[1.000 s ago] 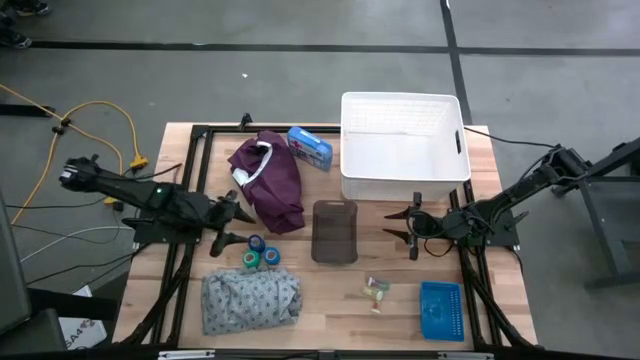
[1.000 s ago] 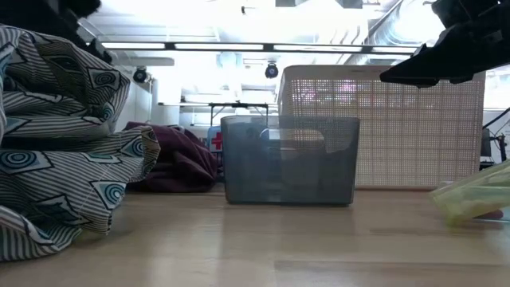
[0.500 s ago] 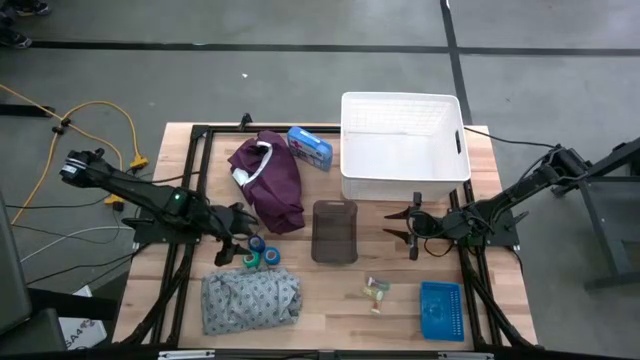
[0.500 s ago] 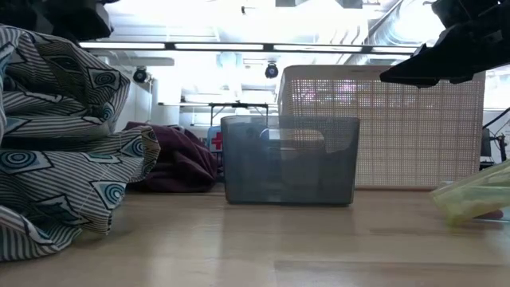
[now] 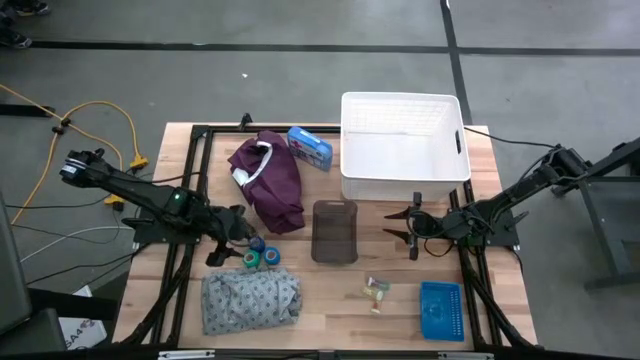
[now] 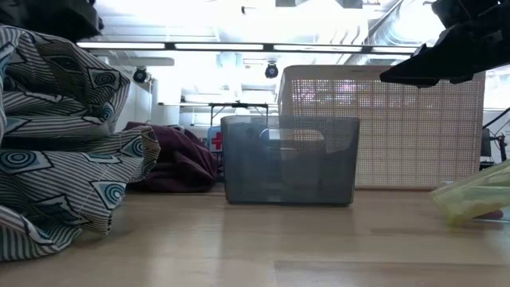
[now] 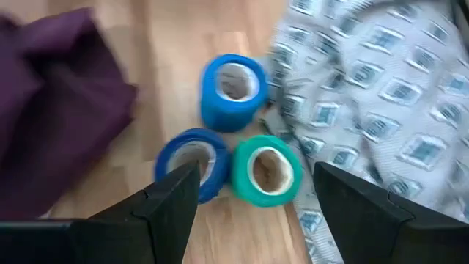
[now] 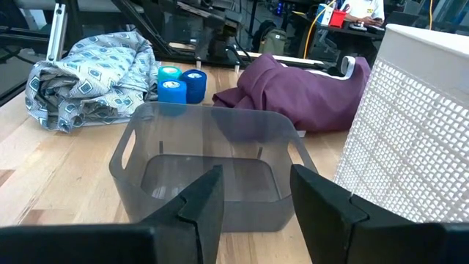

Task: Pick & Place Medicine items
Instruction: Put the green rolled bandage into the black bin

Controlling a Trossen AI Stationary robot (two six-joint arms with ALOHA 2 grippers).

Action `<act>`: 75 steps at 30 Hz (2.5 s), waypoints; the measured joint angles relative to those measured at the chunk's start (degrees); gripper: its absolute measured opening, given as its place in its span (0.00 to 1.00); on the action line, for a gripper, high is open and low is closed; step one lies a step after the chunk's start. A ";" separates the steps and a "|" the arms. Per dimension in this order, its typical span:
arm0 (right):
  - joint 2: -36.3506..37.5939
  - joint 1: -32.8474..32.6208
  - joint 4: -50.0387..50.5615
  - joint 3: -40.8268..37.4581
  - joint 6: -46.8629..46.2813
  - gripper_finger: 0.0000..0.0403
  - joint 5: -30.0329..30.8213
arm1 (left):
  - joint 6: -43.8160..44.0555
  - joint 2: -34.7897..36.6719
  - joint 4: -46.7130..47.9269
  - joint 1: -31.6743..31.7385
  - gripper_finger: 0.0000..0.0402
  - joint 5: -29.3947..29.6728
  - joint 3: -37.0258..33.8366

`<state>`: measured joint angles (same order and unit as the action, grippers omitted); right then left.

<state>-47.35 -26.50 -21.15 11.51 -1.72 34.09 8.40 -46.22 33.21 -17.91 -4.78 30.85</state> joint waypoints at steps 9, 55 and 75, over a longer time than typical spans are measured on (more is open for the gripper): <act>0.00 0.02 0.00 -0.02 0.00 0.36 0.01 | -4.92 -0.07 1.06 0.00 0.65 0.12 0.00; 0.00 0.02 0.00 0.00 0.00 0.36 0.02 | 4.04 -0.90 0.29 -7.35 0.65 4.81 1.98; 0.00 0.02 0.00 -0.01 0.02 0.36 0.01 | 14.14 -22.60 9.35 -19.65 0.65 13.42 14.47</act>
<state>-47.35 -26.48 -21.15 11.50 -1.69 34.10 22.55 -68.82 42.57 -37.56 8.64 45.32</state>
